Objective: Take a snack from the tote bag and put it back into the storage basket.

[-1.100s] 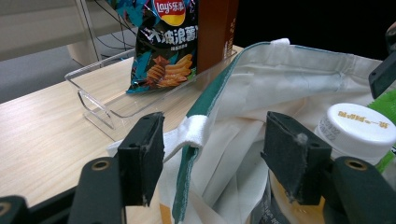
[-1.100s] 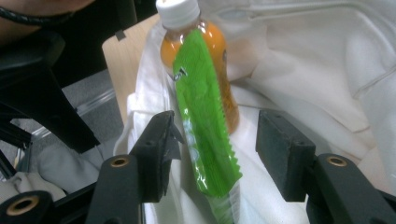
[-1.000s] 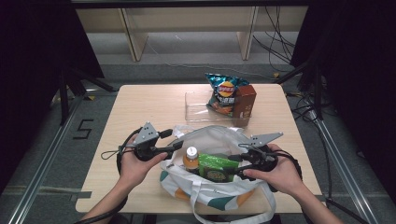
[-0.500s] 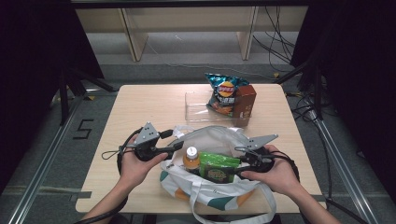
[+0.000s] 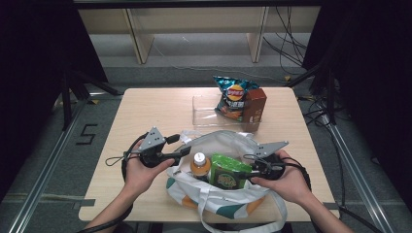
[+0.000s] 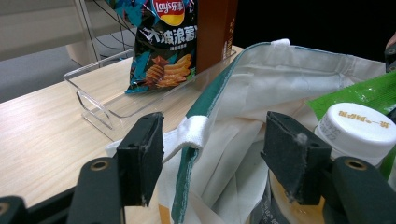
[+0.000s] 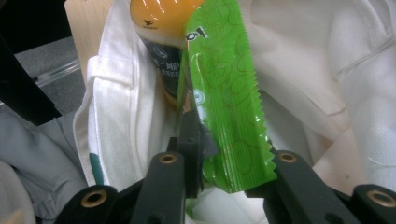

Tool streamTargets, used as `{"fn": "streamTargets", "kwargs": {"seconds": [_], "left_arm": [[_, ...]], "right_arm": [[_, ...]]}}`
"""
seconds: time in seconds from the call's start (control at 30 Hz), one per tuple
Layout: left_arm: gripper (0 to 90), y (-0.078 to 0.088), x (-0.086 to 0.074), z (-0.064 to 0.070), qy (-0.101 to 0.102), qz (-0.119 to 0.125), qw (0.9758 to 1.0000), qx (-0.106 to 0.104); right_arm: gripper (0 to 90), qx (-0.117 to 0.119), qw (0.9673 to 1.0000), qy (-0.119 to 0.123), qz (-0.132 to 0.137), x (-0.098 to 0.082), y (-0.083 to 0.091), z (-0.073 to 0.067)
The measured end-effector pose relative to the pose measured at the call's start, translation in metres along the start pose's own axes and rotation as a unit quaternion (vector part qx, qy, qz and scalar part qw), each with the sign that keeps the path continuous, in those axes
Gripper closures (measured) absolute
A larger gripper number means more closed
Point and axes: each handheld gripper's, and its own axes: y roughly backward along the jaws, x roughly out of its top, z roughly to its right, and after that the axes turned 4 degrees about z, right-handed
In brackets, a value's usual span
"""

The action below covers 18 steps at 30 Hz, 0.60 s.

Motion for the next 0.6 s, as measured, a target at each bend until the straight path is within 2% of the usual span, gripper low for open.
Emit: {"fn": "streamTargets", "kwargs": {"seconds": [0.03,0.1,0.37,0.4,0.43,0.5,0.6], "left_arm": [[37.5,-0.0001,0.0000,0.0001,0.000,0.000,1.0000,0.000],[37.5,-0.0007,-0.0003,0.0000,0.002,0.002,1.0000,-0.003],[37.6,0.0013,0.0000,-0.0021,0.000,0.000,1.0000,0.002],[37.5,0.0013,0.0000,-0.0021,0.000,0.000,1.0000,0.002],[37.6,0.0013,0.0000,-0.0022,0.000,0.000,1.0000,0.002],[37.6,0.0014,0.0001,-0.0026,-0.001,-0.001,1.0000,0.002],[37.6,0.0012,0.0003,-0.0016,0.001,-0.001,1.0000,0.003]], "right_arm": [[75.7,-0.005,0.9999,0.009,0.001,0.0003,0.0001,0.0005],[76.0,0.000,1.0000,0.008,-0.003,0.0007,-0.0002,-0.0013],[77.1,-0.004,0.9997,0.026,0.003,0.0015,0.0027,0.0004],[77.1,-0.004,0.9998,0.020,0.005,0.0016,0.0031,-0.0004],[77.2,-0.006,0.9996,0.025,0.011,0.0019,0.0039,0.0003],[77.3,0.000,0.9998,0.017,0.007,0.0022,0.0051,-0.0006],[77.4,0.002,0.9997,0.021,0.013,0.0019,0.0056,0.0000]]}}
